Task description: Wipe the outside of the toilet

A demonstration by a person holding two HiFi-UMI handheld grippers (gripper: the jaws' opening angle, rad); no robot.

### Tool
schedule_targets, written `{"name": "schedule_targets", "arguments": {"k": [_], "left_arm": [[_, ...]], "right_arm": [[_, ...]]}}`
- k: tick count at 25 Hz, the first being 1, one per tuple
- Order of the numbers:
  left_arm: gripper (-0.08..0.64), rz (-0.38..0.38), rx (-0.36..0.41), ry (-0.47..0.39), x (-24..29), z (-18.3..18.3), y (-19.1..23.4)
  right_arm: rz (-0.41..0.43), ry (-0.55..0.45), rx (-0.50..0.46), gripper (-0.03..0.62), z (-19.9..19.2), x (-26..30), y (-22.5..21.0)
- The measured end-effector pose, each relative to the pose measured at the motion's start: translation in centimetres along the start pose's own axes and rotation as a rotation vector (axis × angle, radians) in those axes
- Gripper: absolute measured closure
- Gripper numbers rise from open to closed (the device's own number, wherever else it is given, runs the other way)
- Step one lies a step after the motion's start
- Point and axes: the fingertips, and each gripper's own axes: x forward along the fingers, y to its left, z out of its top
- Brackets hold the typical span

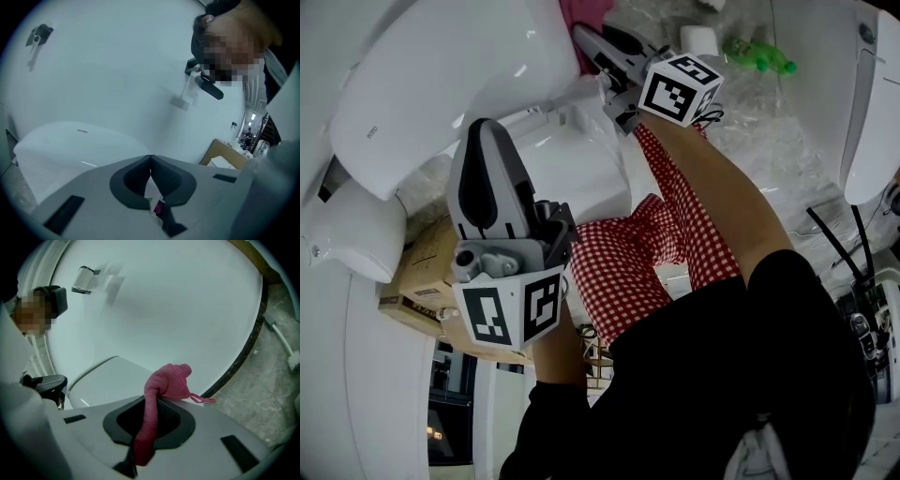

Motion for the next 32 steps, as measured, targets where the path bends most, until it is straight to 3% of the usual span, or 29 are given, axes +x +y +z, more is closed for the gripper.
{"name": "schedule_targets", "arguments": {"k": [13,32], "left_arm": [[0.551,0.008,-0.002,0.009,-0.3,-0.7,0.2],[0.551,0.007,-0.011,0.028,-0.1,-1.1,0.6]], "right_arm": [[-0.055,0.044,-0.022,0.538,-1.2,0.4,-2.9],[-0.182,0.139,0.035,0.538,-4.4,0.5,-8.0]]}}
